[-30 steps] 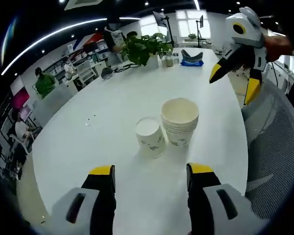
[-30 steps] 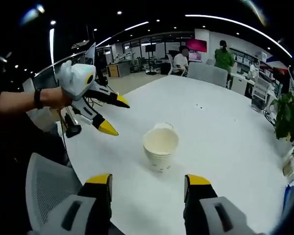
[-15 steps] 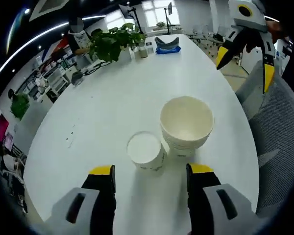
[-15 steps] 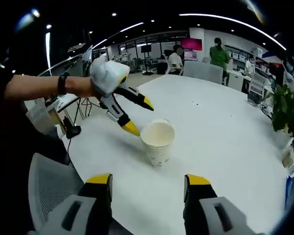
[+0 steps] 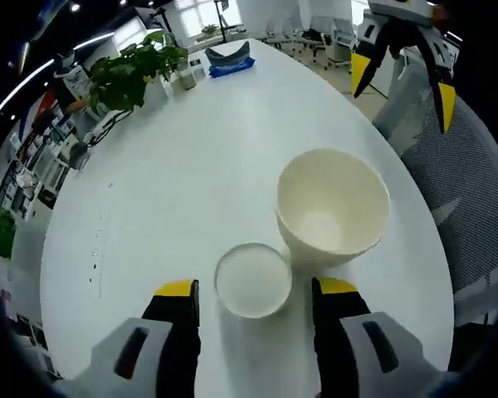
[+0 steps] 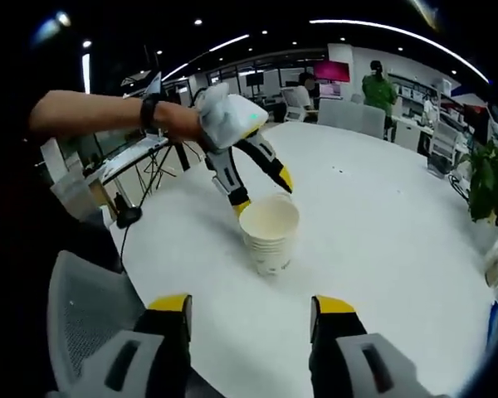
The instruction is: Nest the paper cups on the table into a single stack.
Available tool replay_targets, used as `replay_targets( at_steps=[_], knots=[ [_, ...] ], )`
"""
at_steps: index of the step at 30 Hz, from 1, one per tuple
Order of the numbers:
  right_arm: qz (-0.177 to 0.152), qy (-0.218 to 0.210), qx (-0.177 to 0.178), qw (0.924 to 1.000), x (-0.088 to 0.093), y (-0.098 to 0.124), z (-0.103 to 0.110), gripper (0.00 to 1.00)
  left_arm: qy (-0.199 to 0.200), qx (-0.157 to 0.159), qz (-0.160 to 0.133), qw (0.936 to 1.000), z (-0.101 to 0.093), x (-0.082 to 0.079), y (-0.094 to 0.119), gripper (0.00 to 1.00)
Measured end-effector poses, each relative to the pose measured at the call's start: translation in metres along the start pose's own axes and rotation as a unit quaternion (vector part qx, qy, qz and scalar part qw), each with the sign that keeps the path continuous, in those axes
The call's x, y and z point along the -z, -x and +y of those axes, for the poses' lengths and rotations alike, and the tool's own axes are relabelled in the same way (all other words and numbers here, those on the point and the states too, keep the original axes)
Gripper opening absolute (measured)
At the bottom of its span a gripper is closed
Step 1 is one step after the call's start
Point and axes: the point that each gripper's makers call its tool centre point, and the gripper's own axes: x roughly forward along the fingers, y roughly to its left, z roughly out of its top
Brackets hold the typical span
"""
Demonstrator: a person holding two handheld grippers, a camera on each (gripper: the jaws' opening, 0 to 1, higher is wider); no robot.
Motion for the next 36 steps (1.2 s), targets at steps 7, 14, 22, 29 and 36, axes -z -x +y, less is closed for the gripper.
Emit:
replay_targets(
  at_steps=[7,14,22,29,36],
  knots=[
    [0.011,0.004,-0.006,0.9999,0.006,-0.001,-0.002,0.55,-0.007,0.018,-0.005,0.9998,0.002,-0.001,-0.008,0.38],
    [0.012,0.003,-0.007,0.9999,0.006,0.001,-0.004,0.54,0.015,0.012,-0.015,0.9997,0.008,0.003,-0.004,0.36],
    [0.009,-0.002,-0.016,0.9998,0.005,-0.005,-0.004,0.52,0.055,-0.017,-0.021,0.9981,0.006,0.017,0.014,0.36],
    [0.002,0.013,-0.026,0.9996,-0.009,-0.012,0.006,0.51,0.101,-0.057,-0.033,0.9927,0.000,0.033,0.044,0.36],
    [-0.005,0.030,-0.042,0.9986,-0.024,-0.025,0.020,0.51,0.131,-0.097,-0.055,0.9852,-0.010,0.041,0.081,0.36]
  ],
)
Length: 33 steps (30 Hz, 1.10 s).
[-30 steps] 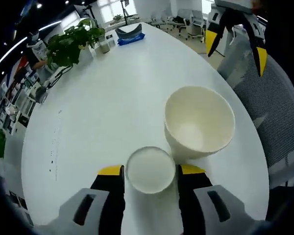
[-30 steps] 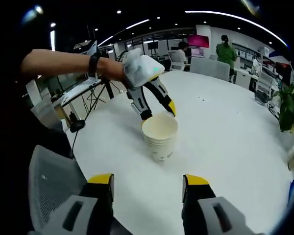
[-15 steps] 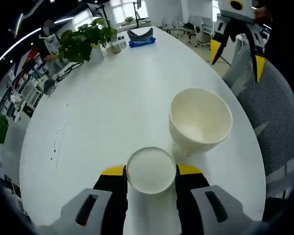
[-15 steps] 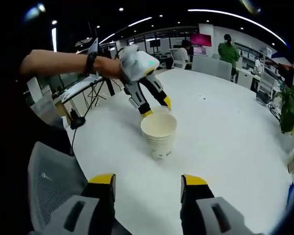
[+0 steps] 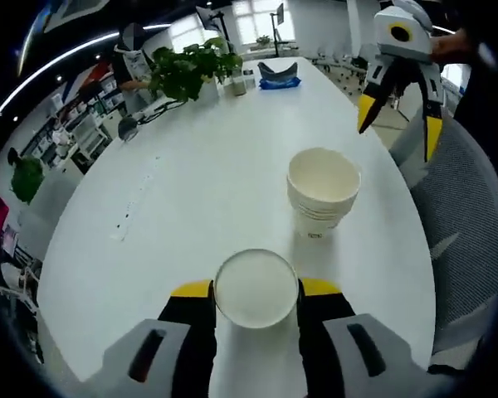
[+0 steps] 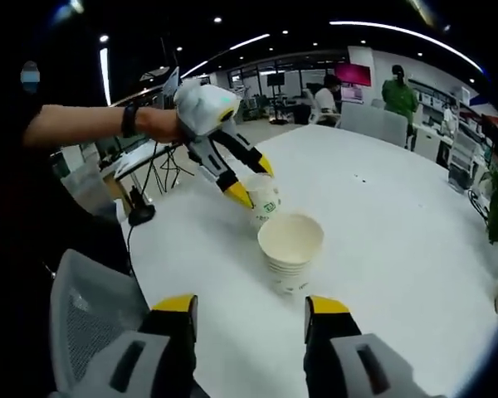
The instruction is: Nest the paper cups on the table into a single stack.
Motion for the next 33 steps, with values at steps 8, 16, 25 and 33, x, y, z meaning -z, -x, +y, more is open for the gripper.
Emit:
replay_targets(
  at_steps=[8,16,25,33],
  knots=[
    [-0.003,0.013,-0.027,0.9996,-0.012,-0.021,0.011,0.51,0.011,-0.024,-0.012,0.9996,-0.011,0.000,0.027,0.36],
    [-0.012,0.028,-0.053,0.9981,-0.031,-0.041,0.021,0.51,0.018,-0.043,-0.037,0.9982,-0.022,-0.008,0.053,0.36],
    [-0.018,0.018,-0.070,0.9972,-0.038,-0.063,0.027,0.51,-0.005,-0.039,-0.046,0.9982,-0.050,-0.020,0.067,0.36],
    [-0.048,-0.032,-0.106,0.9926,-0.049,-0.068,0.033,0.54,-0.026,-0.038,-0.048,0.9978,-0.067,-0.025,0.080,0.36]
  ],
)
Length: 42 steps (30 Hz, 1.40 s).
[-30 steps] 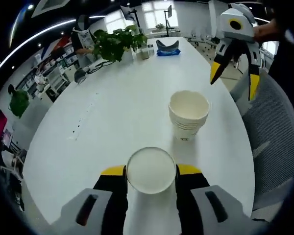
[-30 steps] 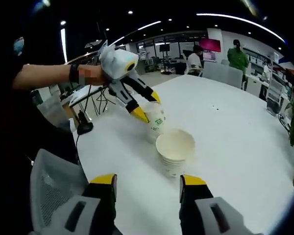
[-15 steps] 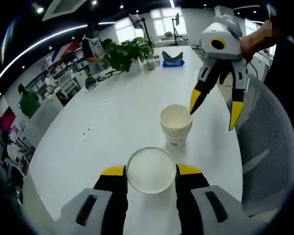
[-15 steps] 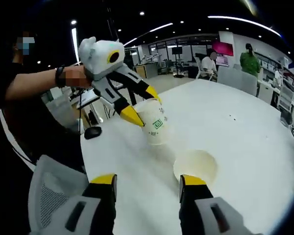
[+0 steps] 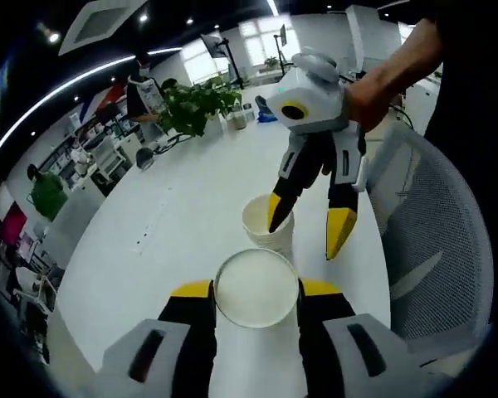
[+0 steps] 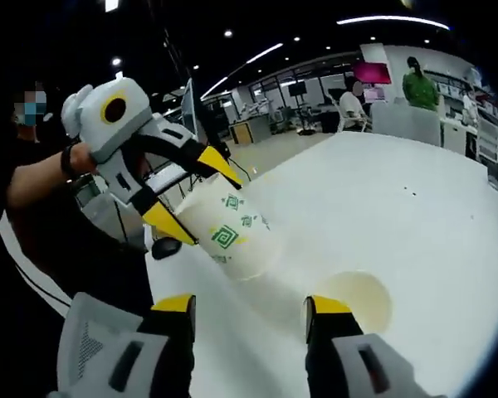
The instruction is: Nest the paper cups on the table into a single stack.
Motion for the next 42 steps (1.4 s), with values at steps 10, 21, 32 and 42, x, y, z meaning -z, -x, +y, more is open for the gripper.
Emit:
replay_targets(
  at_steps=[10,21,32,42],
  knots=[
    [-0.019,0.015,-0.039,0.9989,-0.013,-0.004,0.020,0.55,-0.026,-0.007,-0.001,0.9996,0.001,-0.007,0.016,0.36],
    [-0.021,0.031,-0.066,0.9971,-0.020,-0.003,0.025,0.55,-0.039,-0.010,-0.018,0.9990,-0.004,-0.019,0.022,0.36],
    [-0.053,0.000,-0.137,0.9892,-0.031,0.003,0.041,0.54,-0.054,0.006,-0.024,0.9982,-0.020,-0.024,0.017,0.36],
    [-0.065,-0.033,-0.142,0.9871,-0.033,0.011,0.046,0.50,-0.055,0.005,-0.013,0.9984,-0.024,-0.016,0.020,0.36]
  ],
)
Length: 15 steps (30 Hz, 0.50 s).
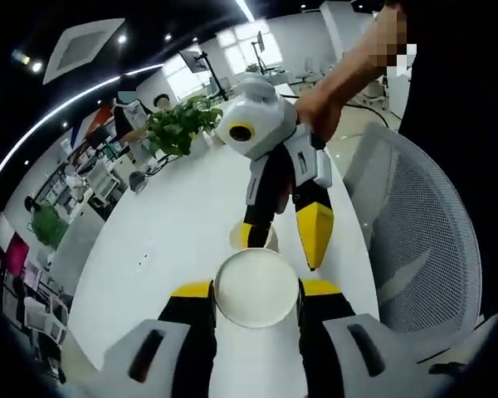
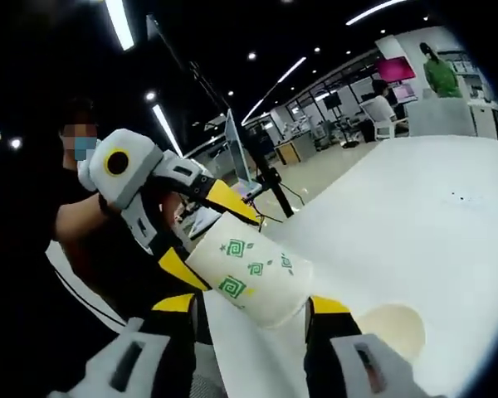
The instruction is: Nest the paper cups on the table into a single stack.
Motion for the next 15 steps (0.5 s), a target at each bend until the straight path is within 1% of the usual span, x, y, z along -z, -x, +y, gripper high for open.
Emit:
replay_targets(
  at_steps=[1,2,4,8,15],
  knots=[
    [-0.002,-0.001,0.000,1.0000,-0.001,0.001,0.000,0.49,0.000,0.000,0.001,1.0000,0.000,0.001,0.000,0.36],
    [-0.010,-0.008,0.001,0.9999,-0.003,0.002,0.000,0.47,0.002,-0.001,0.003,1.0000,0.000,0.003,0.002,0.36],
    [-0.012,-0.010,0.003,0.9999,-0.004,0.003,-0.001,0.45,0.005,-0.001,0.003,1.0000,-0.001,0.004,0.003,0.36],
    [-0.026,-0.020,0.004,0.9995,-0.010,0.005,0.003,0.45,0.010,-0.007,0.009,0.9999,-0.001,0.010,0.003,0.36],
    [-0.025,-0.027,-0.001,0.9993,-0.009,0.007,0.006,0.40,0.007,-0.008,0.025,0.9996,-0.008,0.025,0.004,0.36]
  ],
)
